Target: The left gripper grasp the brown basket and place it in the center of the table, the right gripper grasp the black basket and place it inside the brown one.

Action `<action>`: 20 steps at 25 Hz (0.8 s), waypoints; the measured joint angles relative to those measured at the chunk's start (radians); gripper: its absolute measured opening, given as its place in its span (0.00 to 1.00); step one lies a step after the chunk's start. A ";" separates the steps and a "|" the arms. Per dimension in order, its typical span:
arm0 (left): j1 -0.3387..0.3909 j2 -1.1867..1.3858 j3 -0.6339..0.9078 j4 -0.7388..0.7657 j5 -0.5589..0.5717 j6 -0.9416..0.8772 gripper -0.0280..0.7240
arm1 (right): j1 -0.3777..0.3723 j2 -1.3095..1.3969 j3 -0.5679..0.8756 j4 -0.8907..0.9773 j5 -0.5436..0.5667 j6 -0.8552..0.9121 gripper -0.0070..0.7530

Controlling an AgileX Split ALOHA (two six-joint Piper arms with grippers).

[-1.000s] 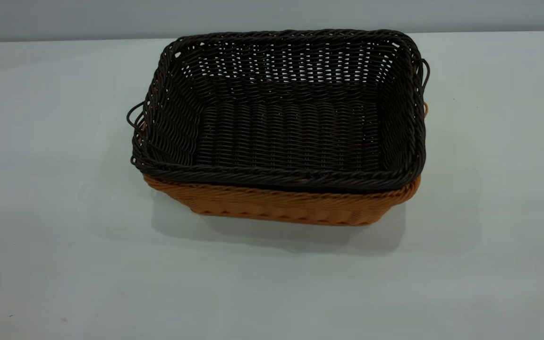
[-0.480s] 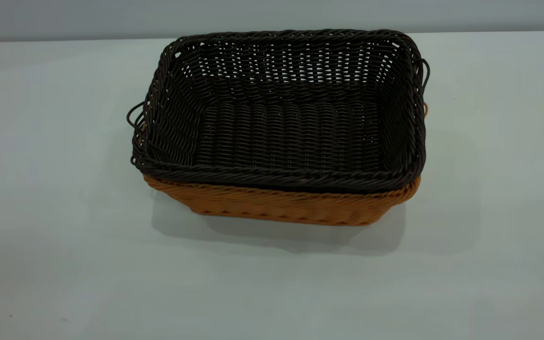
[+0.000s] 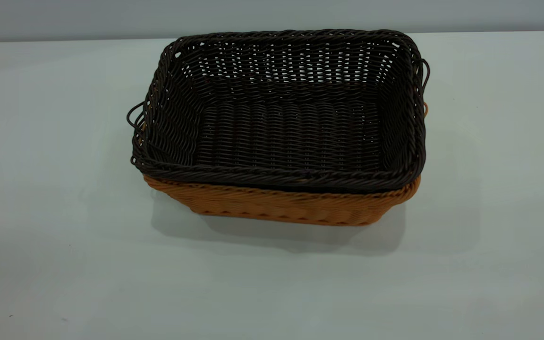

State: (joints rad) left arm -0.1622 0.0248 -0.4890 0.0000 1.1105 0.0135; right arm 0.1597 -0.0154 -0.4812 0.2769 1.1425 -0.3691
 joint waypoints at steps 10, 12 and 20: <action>0.130 -0.034 0.000 0.009 -0.001 -0.001 0.74 | 0.000 0.000 0.000 0.000 0.000 0.000 0.76; 0.133 -0.044 0.000 0.011 -0.001 0.000 0.74 | 0.000 0.000 0.000 0.000 0.000 0.000 0.76; 0.133 -0.044 0.000 0.012 -0.001 0.000 0.74 | 0.000 0.000 0.000 0.000 0.000 0.000 0.76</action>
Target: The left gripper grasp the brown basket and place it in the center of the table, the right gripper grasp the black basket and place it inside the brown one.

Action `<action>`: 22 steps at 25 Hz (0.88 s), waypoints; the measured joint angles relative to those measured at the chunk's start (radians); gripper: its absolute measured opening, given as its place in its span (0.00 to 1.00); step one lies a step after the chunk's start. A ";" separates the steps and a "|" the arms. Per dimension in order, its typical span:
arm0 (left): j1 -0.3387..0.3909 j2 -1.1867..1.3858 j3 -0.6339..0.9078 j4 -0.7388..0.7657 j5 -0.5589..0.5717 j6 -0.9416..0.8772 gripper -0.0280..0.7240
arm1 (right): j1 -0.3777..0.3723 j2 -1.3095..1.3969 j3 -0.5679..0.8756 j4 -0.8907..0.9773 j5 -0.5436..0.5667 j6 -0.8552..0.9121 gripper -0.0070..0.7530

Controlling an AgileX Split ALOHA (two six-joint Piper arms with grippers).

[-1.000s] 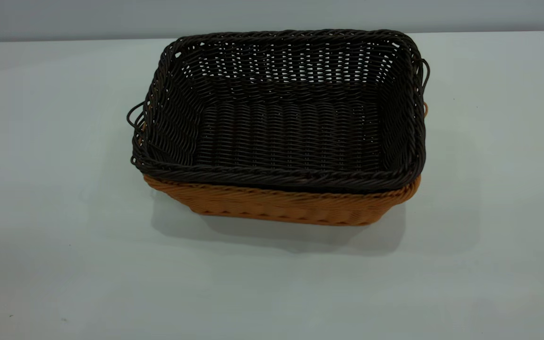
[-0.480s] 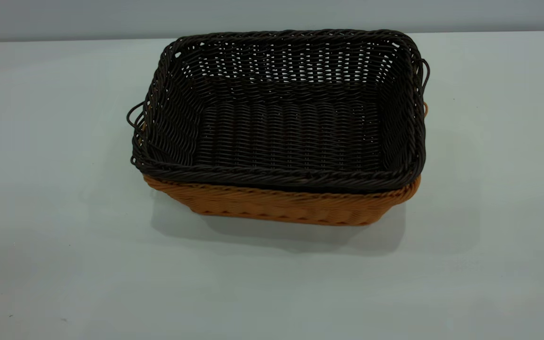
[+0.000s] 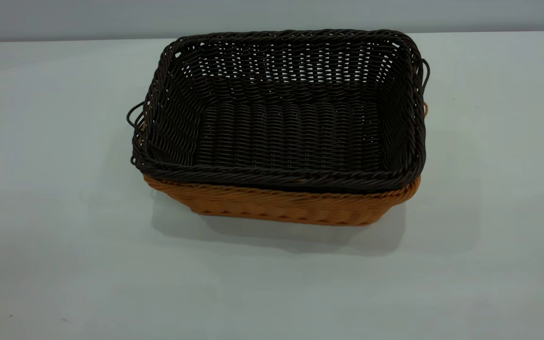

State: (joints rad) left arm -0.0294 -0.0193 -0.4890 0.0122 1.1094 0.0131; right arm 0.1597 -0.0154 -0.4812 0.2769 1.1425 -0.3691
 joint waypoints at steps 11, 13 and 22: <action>0.000 0.000 0.000 0.000 0.000 0.000 0.74 | -0.011 0.000 0.000 0.000 0.000 0.000 0.76; 0.000 0.000 0.000 0.000 0.000 0.000 0.74 | -0.043 0.000 0.000 0.000 0.000 -0.001 0.76; 0.000 0.000 0.000 0.000 0.000 0.000 0.74 | -0.221 0.000 0.000 -0.081 -0.009 0.113 0.76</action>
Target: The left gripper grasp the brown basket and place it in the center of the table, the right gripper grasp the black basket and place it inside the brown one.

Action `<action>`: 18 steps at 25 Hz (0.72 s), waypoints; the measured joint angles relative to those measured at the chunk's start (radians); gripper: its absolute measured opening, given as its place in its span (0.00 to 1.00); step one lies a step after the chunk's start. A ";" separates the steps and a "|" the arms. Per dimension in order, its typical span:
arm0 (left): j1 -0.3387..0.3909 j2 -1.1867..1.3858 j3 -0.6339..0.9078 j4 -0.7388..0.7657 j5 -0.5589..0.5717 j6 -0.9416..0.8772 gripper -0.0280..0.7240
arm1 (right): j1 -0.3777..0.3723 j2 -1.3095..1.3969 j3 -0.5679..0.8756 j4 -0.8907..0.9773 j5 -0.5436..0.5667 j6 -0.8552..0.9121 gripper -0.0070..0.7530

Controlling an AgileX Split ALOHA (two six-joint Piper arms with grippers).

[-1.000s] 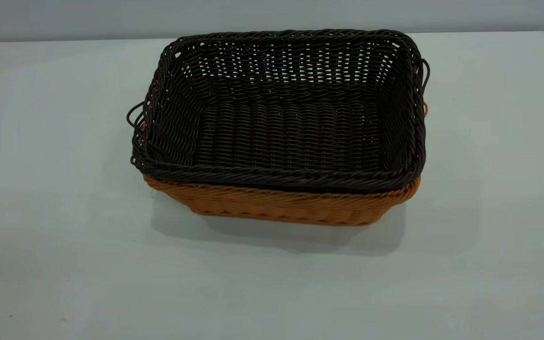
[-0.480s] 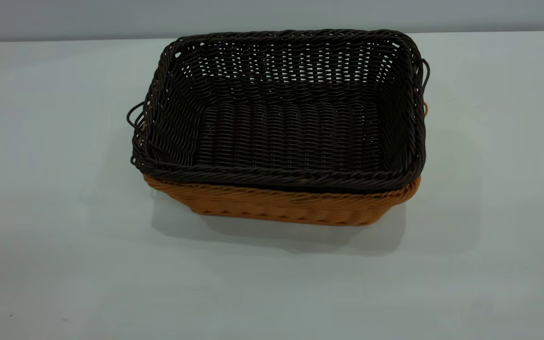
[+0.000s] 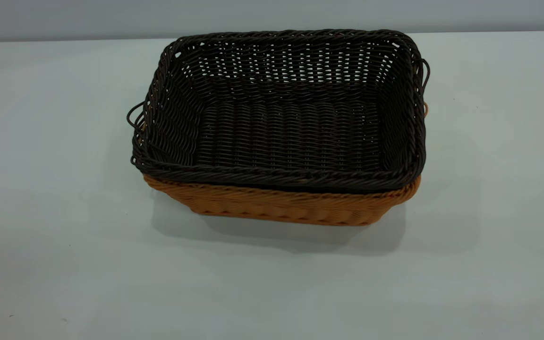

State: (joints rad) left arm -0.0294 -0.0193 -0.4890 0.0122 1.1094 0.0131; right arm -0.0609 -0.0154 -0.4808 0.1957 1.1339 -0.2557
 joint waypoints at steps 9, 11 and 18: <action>0.000 0.000 0.000 0.000 0.000 0.000 0.74 | -0.001 0.000 0.007 -0.158 -0.012 0.221 0.76; 0.000 0.000 0.000 0.000 0.000 0.000 0.74 | -0.001 0.000 0.007 -0.166 -0.012 0.228 0.76; 0.000 0.000 0.000 0.000 0.000 0.000 0.74 | -0.001 0.000 0.007 -0.171 -0.013 0.233 0.76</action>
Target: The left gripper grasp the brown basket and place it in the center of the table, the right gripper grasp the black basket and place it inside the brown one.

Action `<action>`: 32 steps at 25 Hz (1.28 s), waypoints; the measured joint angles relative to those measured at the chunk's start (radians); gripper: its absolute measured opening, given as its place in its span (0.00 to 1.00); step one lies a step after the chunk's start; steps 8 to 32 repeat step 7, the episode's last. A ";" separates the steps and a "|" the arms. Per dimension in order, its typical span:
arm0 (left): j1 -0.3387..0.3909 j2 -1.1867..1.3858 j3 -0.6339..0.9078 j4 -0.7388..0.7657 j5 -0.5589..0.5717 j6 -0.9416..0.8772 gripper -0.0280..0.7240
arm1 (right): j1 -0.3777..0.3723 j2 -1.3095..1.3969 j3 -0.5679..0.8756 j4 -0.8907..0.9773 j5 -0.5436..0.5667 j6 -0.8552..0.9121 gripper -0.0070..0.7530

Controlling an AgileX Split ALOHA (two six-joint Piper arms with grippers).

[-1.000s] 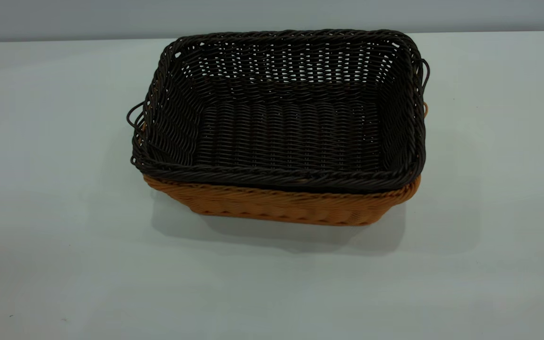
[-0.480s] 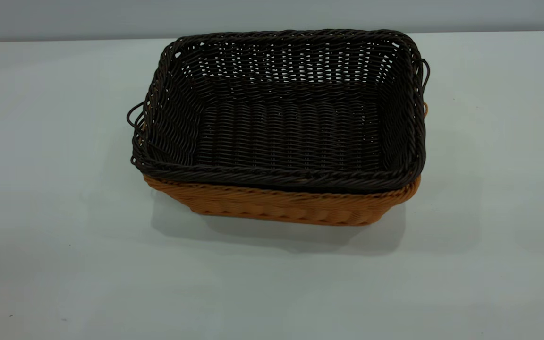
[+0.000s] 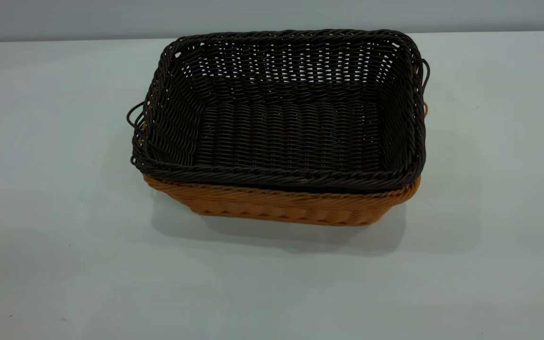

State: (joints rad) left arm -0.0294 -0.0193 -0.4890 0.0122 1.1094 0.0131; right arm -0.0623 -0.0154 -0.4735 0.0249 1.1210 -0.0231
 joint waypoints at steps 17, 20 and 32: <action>0.000 0.000 0.000 0.000 0.000 0.000 0.74 | 0.000 0.000 0.000 -0.001 0.000 0.003 0.76; 0.000 0.000 0.000 0.000 0.000 0.000 0.74 | 0.000 0.000 0.000 -0.001 0.000 0.003 0.76; 0.000 0.000 0.000 0.000 0.000 0.000 0.74 | 0.000 0.000 0.000 -0.001 0.000 0.003 0.76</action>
